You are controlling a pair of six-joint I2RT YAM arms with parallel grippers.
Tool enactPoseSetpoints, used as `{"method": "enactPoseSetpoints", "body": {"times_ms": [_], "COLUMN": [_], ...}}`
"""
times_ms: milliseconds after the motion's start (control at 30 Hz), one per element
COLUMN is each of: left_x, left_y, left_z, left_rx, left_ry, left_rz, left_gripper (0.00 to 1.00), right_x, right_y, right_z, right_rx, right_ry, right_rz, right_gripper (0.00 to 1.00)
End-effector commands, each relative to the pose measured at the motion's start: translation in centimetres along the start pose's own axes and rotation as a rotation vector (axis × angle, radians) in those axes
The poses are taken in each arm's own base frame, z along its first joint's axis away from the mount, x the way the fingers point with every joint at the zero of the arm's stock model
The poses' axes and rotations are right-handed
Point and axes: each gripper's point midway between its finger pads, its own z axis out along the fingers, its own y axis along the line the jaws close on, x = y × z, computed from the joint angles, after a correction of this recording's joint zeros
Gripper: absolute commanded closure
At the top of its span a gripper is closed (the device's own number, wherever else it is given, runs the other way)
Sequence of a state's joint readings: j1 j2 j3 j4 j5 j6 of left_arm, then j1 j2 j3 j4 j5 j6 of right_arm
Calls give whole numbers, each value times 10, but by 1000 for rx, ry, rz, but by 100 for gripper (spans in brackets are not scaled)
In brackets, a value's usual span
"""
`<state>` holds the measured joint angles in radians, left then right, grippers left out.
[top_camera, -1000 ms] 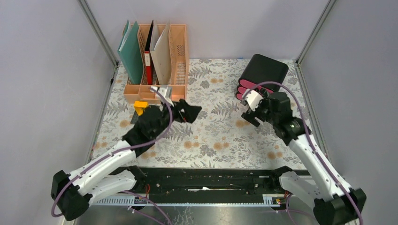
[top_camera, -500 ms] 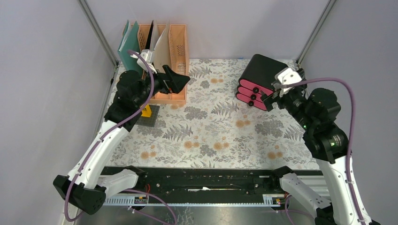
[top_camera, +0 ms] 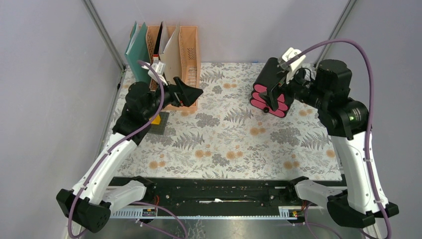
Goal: Organize the desk
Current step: Reset both arms
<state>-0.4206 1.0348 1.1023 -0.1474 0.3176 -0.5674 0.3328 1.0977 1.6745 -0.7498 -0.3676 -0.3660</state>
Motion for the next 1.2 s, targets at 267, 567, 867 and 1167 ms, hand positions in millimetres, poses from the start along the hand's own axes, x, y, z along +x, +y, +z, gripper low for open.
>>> {"method": "enactPoseSetpoints", "body": {"times_ms": [267,567,867,1167], "left_x": [10,9,-17,-83], "left_y": [-20,-39,3,6], "left_z": [4,-4,0,-15], "left_rx": [206,290,-39,-207], "left_ry": [-39,-40,51,-45], "left_rz": [96,175,283,339], "left_gripper": [1,1,1,1], "right_x": [15,12,16,1], "right_y": [-39,-48,-69,-85], "right_z": [9,27,32,15], "right_rx": [-28,-60,93,241], "right_ry": [80,72,50,-33], "right_rz": [103,168,307,318], "right_gripper": [0,0,0,0]}}
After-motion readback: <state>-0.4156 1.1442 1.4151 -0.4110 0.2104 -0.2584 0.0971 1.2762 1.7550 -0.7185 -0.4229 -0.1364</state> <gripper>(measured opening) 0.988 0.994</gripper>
